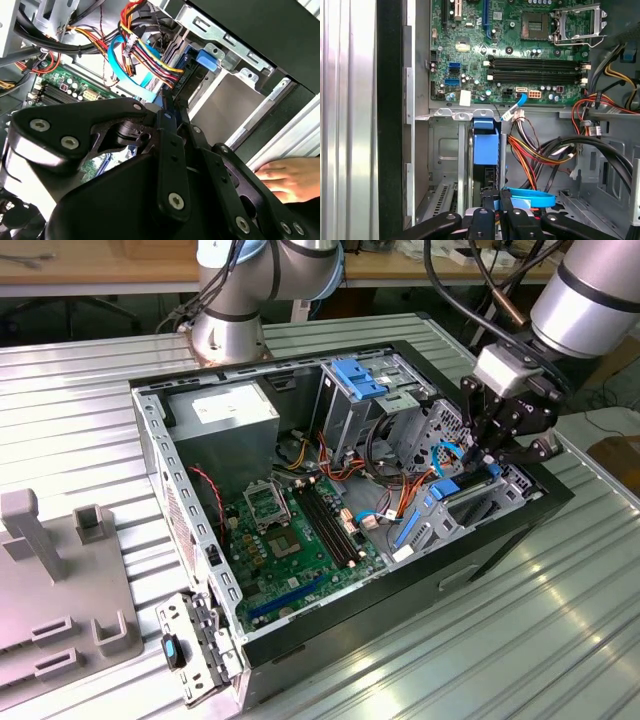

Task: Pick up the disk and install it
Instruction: 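Insert the second disk wire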

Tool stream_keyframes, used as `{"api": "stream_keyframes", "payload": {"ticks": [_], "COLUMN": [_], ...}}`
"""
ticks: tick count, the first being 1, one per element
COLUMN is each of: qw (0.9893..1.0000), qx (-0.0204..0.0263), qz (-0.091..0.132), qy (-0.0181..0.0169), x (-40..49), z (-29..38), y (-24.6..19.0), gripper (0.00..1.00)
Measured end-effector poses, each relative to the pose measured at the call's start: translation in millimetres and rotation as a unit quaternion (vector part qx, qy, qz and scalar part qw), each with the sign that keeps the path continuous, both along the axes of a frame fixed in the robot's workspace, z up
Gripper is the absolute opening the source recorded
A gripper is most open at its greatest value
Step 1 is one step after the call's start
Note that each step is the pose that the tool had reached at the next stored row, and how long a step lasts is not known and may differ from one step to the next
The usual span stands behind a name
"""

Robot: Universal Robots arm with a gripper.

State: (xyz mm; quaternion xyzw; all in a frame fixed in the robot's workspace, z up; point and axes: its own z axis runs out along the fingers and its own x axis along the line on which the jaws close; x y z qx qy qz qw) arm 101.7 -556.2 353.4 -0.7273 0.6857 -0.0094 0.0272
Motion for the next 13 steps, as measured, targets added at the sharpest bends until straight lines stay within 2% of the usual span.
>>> {"api": "stream_keyframes", "payload": {"ticks": [1,2,5,6,13], "qw": [1.0000,1.0000,1.0000,1.0000,0.9999], "qx": [0.0001,0.0000,0.0002,0.0036,0.0085], "qz": [0.000,-0.004,-0.005,-0.005,-0.005], "qy": [-0.0003,-0.0024,-0.0025,-0.0025,-0.0024], "x": [0.0,-0.2,-0.2,-0.2,-0.2], "z": [-0.5,-3.9,-8.5,-11.1,-13.9], "y": [0.0,-0.3,-0.5,-0.6,-0.6], "gripper": [0.16,0.16,0.16,0.16,0.16]}}
